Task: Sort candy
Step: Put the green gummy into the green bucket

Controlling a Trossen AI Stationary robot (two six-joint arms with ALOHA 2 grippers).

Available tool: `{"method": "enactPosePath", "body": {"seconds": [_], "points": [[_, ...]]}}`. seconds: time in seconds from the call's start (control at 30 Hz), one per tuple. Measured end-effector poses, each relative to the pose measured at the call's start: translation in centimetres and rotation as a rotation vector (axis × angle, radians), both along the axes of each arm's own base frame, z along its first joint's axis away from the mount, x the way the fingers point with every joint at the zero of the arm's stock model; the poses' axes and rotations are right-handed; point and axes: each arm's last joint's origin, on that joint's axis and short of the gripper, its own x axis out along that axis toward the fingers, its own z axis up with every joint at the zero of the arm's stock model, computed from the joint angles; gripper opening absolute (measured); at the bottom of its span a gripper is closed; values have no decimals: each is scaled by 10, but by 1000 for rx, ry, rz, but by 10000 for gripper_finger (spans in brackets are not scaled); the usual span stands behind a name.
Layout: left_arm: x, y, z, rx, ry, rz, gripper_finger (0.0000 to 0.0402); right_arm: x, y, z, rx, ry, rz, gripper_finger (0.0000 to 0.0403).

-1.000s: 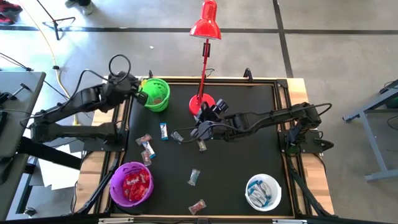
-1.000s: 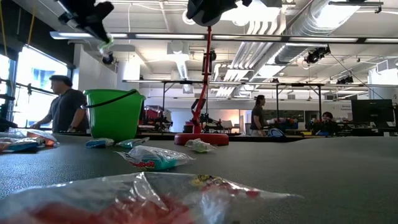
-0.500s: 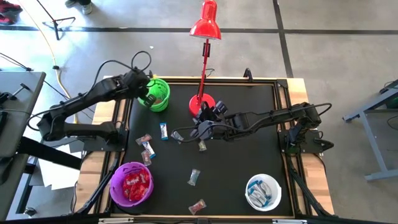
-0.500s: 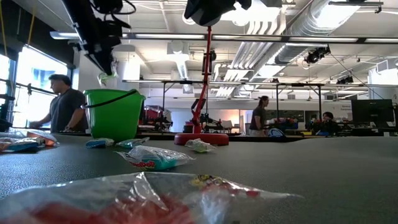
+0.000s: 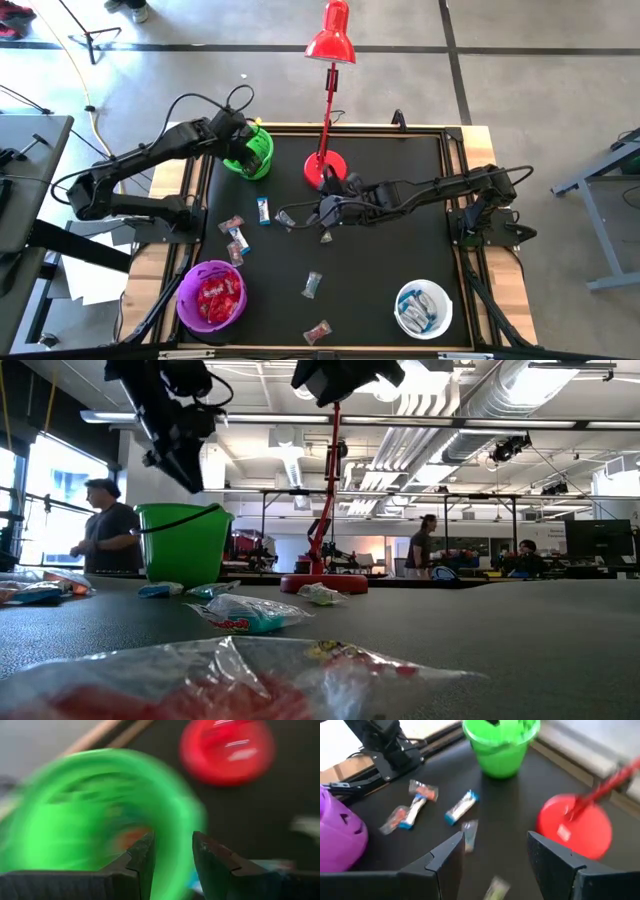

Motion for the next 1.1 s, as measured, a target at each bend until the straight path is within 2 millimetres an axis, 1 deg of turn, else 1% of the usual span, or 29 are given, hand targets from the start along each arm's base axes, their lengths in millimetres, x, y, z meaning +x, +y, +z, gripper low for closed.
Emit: {"method": "enactPosePath", "body": {"seconds": [0.07,0.17,0.23,0.3,0.4,0.47,0.53,0.67,0.77,0.87,1.0,1.1], "points": [[3,-5,6,-70,-116,-58,117,-5,-2,-7,92,15,-95,206],[8,-16,17,-124,-265,-136,117,-16,-9,-22,181,75,-273,206],[11,-24,26,-133,-359,-182,117,-20,-13,-36,231,83,-388,206],[13,-32,34,-138,-430,-212,117,-24,-16,-55,265,93,-465,206],[14,-43,46,-129,-522,-240,117,-20,-17,-83,361,57,-461,206],[15,-49,52,-130,-571,-253,117,-15,-17,-102,431,18,-410,206],[14,-53,56,-141,-605,-257,117,-12,-17,-118,506,-57,-367,206],[14,-60,60,-169,-647,-257,117,-16,-19,-147,631,-168,-423,206],[15,-63,61,-195,-659,-252,117,-22,-19,-158,669,-169,-457,206],[16,-66,61,-212,-659,-258,117,-26,-16,-162,666,-130,-452,206],[17,-71,61,-227,-660,-257,117,-24,-14,-164,682,-104,-402,206],[18,-73,61,-211,-660,-242,117,-20,-13,-171,709,-86,-381,202]]}}
